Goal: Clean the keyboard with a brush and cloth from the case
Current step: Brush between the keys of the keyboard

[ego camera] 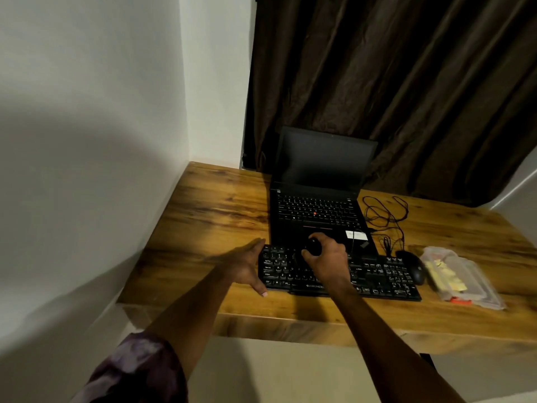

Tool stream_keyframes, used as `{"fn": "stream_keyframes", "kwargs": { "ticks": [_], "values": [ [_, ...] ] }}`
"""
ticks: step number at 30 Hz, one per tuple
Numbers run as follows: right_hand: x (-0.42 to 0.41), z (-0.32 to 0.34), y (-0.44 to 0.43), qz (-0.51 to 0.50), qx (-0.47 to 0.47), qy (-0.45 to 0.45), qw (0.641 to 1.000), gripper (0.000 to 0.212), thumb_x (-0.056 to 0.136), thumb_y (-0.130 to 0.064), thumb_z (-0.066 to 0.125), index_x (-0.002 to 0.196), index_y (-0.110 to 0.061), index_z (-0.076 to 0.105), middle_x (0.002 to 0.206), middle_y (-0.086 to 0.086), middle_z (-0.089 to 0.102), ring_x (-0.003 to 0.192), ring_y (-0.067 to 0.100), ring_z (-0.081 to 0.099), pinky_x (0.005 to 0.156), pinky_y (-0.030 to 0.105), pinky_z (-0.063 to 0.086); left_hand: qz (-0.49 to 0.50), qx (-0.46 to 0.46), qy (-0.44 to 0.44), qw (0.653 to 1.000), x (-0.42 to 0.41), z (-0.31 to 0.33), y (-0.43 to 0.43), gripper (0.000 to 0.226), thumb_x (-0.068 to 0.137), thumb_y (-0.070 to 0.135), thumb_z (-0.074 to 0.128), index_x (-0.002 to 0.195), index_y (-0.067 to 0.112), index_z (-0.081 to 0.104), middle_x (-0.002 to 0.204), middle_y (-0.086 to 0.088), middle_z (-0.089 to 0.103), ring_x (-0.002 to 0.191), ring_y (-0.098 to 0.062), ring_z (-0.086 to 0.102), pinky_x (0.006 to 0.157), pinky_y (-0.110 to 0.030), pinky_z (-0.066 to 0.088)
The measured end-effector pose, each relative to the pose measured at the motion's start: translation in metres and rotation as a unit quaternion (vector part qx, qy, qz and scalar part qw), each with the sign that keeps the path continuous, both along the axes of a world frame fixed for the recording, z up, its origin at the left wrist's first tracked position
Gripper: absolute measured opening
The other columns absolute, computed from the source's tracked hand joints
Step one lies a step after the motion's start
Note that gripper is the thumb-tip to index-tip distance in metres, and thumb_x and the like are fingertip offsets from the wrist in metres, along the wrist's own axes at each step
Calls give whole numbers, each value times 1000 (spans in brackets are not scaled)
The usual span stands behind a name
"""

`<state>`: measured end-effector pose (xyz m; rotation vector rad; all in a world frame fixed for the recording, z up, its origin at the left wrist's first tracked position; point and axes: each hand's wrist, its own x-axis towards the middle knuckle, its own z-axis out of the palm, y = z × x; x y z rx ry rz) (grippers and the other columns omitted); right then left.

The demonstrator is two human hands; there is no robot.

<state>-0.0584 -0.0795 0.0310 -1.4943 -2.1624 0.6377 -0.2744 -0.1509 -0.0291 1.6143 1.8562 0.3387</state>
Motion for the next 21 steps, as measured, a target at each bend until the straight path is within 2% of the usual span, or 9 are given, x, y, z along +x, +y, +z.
{"fn": "stream_keyframes", "kwargs": {
  "ticks": [1, 4, 7, 9, 11, 15, 18, 20, 21],
  "values": [
    [-9, -1, -4, 10, 1, 6, 1000, 40, 87, -24, 74, 125, -21, 61, 98, -6, 58, 67, -1, 50, 56, 7, 41, 2, 1, 2, 1000, 0, 0, 0, 155, 43, 51, 96, 159, 26, -4, 167, 5, 9, 150, -24, 22, 117, -44, 32],
    [-35, -4, -16, 45, -3, 22, 999, 38, 84, -25, 75, 120, -24, 63, 101, 0, 66, 74, 8, 63, 64, 22, 57, 4, -2, 8, 1000, 1, -3, 1, 154, 44, 50, 96, 159, 26, -4, 167, 6, 10, 150, -22, 22, 118, -42, 32],
    [-45, -3, -19, 58, -34, 56, 996, 34, 83, -19, 76, 115, -22, 65, 93, -2, 68, 70, 8, 67, 59, 20, 58, 4, -7, 4, 1000, 0, -1, 1, 152, 48, 47, 96, 159, 24, -4, 167, 4, 10, 150, -22, 22, 118, -40, 32],
    [-40, -4, -16, 43, -35, 57, 997, 35, 80, -25, 78, 112, -30, 65, 95, -2, 68, 75, 15, 70, 61, 31, 62, 4, -5, -2, 1000, 1, -1, 1, 152, 47, 46, 97, 159, 24, -4, 167, 3, 11, 150, -22, 23, 118, -41, 32],
    [-29, -8, -9, 23, -21, 46, 998, 38, 77, -35, 78, 111, -38, 61, 99, -1, 66, 83, 22, 70, 63, 37, 62, 6, -4, 2, 1000, 2, 2, 0, 153, 45, 47, 97, 159, 25, -3, 167, 4, 11, 150, -22, 22, 118, -41, 31],
    [-12, 1, -5, -27, -17, 15, 999, 41, 84, -29, 76, 122, -29, 61, 95, -7, 51, 80, 16, 66, 70, 35, 61, 10, -2, -4, 1000, 1, 4, -2, 155, 36, 53, 96, 158, 30, 2, 164, 7, 20, 147, -24, 29, 114, -44, 37],
    [-21, 1, -11, -5, 9, -27, 1000, 42, 84, -36, 73, 121, -37, 55, 99, 0, 63, 78, 19, 66, 71, 38, 61, 11, -8, -5, 1000, 1, 3, -2, 155, 34, 56, 95, 156, 36, 1, 163, 9, 22, 146, -23, 31, 113, -44, 39],
    [-35, -5, -19, 31, 11, -30, 999, 42, 82, -36, 72, 120, -38, 55, 101, 3, 66, 83, 19, 66, 73, 37, 60, 12, -13, -6, 1000, 3, 5, -4, 153, 43, 48, 97, 158, 32, -3, 164, 8, 19, 148, -22, 27, 115, -40, 36],
    [-42, -6, -24, 48, 4, -13, 999, 39, 83, -33, 72, 119, -35, 57, 98, 0, 66, 83, 14, 65, 74, 33, 60, 13, -18, -11, 1000, 3, 5, -3, 152, 48, 43, 97, 159, 27, -5, 164, 7, 18, 148, -22, 26, 116, -38, 34]
  ]
}}
